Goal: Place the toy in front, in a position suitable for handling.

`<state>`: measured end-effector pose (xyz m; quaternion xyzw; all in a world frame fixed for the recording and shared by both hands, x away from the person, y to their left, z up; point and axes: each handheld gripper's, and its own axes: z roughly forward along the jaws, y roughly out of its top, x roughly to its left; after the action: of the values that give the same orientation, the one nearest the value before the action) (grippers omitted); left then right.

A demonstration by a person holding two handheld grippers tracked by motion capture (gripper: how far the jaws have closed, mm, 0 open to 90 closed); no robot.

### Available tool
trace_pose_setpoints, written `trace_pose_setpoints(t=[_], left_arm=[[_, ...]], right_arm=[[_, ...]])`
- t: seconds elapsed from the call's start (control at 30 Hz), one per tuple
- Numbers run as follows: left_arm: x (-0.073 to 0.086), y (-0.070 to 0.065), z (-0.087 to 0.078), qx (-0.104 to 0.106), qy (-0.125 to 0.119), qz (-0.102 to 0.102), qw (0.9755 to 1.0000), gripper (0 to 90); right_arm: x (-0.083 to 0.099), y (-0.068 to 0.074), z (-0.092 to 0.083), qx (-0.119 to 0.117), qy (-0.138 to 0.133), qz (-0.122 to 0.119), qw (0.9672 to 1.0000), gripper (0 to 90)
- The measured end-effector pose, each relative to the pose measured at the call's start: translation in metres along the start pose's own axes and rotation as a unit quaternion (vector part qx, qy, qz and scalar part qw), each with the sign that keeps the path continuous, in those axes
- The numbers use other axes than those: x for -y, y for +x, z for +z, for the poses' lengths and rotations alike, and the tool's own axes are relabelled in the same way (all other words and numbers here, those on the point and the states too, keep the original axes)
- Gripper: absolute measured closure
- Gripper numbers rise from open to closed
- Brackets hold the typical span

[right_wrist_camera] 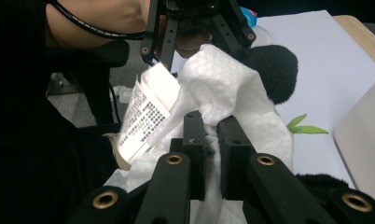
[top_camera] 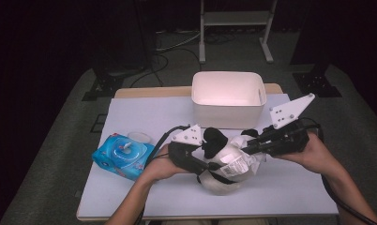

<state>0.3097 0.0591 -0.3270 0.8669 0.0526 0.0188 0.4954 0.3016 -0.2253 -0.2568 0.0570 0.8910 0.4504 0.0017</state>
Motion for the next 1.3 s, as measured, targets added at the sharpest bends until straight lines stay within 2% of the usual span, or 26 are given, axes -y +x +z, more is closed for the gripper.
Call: trace_pose_setpoints(t=[0.13,0.17,0.3,0.53,0.7,0.77,0.87,0.97,1.2,1.3], left_arm=[[0.001,0.000,-0.001,0.001,-0.002,0.000,1.0000,40.0],[0.002,-0.001,-0.001,0.001,-0.005,-0.001,1.0000,40.0],[0.004,0.000,-0.002,0.001,-0.008,-0.006,0.9999,40.0],[0.003,0.001,-0.002,0.001,-0.009,-0.007,0.9999,40.1],[-0.003,-0.001,-0.002,0.001,-0.002,0.002,1.0000,40.2],[-0.006,-0.003,-0.001,0.002,0.005,0.012,0.9999,40.2],[-0.007,-0.004,-0.001,0.001,0.007,0.012,0.9999,40.3],[-0.005,-0.002,-0.004,0.001,0.003,0.008,1.0000,40.4],[-0.003,-0.001,-0.010,-0.001,0.004,0.003,1.0000,40.5],[-0.005,-0.001,-0.009,0.000,0.009,0.005,0.9999,40.7]], right_arm=[[0.001,-0.001,0.000,0.001,0.005,0.001,1.0000,82.5],[0.003,-0.002,-0.002,0.008,0.008,0.005,0.9999,82.5],[0.017,-0.006,-0.006,0.016,0.012,0.025,0.9995,82.5],[0.042,-0.017,-0.012,0.020,0.000,0.060,0.9980,82.5],[0.035,-0.015,-0.012,0.022,-0.007,0.050,0.9985,82.4],[0.026,-0.013,-0.010,0.016,-0.016,0.040,0.9990,82.4],[0.014,-0.011,-0.006,0.013,-0.015,0.024,0.9995,82.4],[0.013,-0.012,-0.005,0.013,-0.008,0.024,0.9996,82.4],[0.023,-0.015,-0.002,0.007,-0.006,0.039,0.9992,82.4],[0.020,-0.014,-0.002,0.009,-0.005,0.034,0.9994,82.4]])
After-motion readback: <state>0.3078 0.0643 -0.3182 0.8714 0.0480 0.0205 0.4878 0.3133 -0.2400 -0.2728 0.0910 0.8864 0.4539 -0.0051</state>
